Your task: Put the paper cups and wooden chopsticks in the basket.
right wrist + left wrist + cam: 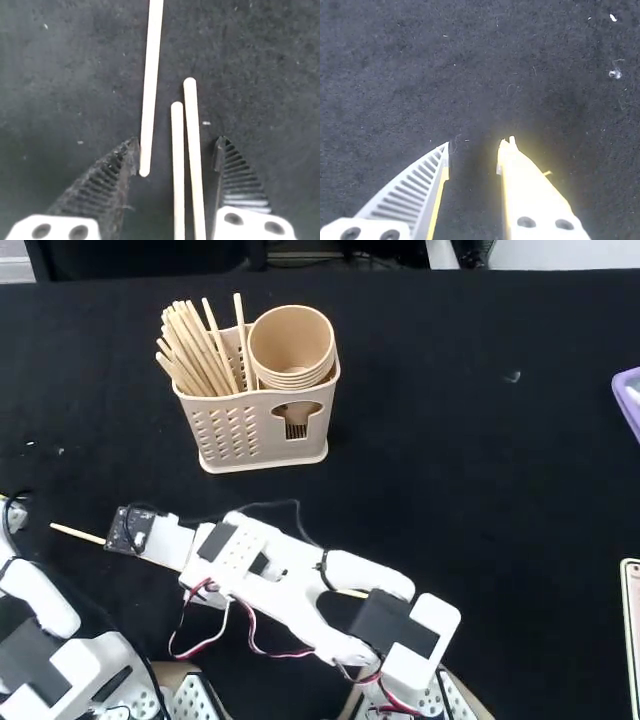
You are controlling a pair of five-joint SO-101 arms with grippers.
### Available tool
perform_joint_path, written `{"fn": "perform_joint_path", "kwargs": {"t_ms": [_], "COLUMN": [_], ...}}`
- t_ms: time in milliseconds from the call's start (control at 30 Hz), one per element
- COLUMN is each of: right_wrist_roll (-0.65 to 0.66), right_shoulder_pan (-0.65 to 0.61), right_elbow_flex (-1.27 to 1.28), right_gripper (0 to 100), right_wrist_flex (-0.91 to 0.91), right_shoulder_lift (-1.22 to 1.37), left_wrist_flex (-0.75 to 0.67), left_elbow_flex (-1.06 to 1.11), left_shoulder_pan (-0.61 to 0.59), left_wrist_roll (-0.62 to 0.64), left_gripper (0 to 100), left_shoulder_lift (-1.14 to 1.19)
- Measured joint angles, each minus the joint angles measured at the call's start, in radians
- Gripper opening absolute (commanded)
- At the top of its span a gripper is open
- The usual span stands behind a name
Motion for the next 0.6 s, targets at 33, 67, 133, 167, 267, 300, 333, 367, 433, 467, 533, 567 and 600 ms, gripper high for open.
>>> {"fn": "perform_joint_path", "kwargs": {"t_ms": [33, 67, 133, 167, 267, 300, 333, 367, 433, 467, 533, 567, 600], "right_wrist_roll": [0.006, 0.011, 0.014, 0.017, 0.017, 0.017, 0.017, 0.017, 0.017, 0.017, 0.017, 0.017, 0.017], "right_shoulder_pan": [0.0, 0.0, 0.008, 0.017, 0.029, 0.031, 0.032, 0.032, 0.032, 0.032, 0.035, 0.041, 0.048], "right_elbow_flex": [-0.002, -0.003, -0.005, -0.006, -0.009, -0.009, -0.008, -0.008, -0.008, -0.008, -0.008, -0.008, -0.008], "right_gripper": [17.8, 14.4, 8.7, 6.4, 3.8, 3.6, 3.5, 3.5, 3.3, 2.1, 1.1, 1.3, 1.2], "right_wrist_flex": [0.011, 0.015, 0.015, 0.015, 0.015, 0.015, 0.015, 0.015, 0.015, 0.015, 0.015, 0.015, 0.015], "right_shoulder_lift": [0.0, 0.0, -0.002, -0.002, -0.002, -0.002, -0.002, -0.002, -0.002, -0.002, -0.002, -0.002, -0.002], "left_wrist_flex": [0.0, 0.0, 0.0, 0.0, 0.0, 0.0, 0.0, 0.0, 0.0, 0.0, 0.0, 0.0, 0.0], "left_elbow_flex": [0.0, 0.0, 0.0, 0.0, 0.0, 0.0, 0.0, 0.0, 0.0, 0.0, 0.0, 0.0, 0.0], "left_shoulder_pan": [0.0, 0.0, 0.0, 0.0, 0.0, 0.0, 0.0, 0.0, 0.0, 0.0, 0.0, 0.0, 0.0], "left_wrist_roll": [0.0, 0.0, 0.0, 0.0, 0.0, 0.0, 0.0, 0.0, 0.0, 0.0, 0.0, 0.0, 0.0], "left_gripper": [16, 16, 16, 16, 16, 16, 16, 16, 16, 16, 16, 16, 16], "left_shoulder_lift": [0.0, 0.0, 0.0, 0.0, 0.0, 0.0, 0.0, 0.0, 0.0, 0.0, 0.0, 0.0, 0.0]}}
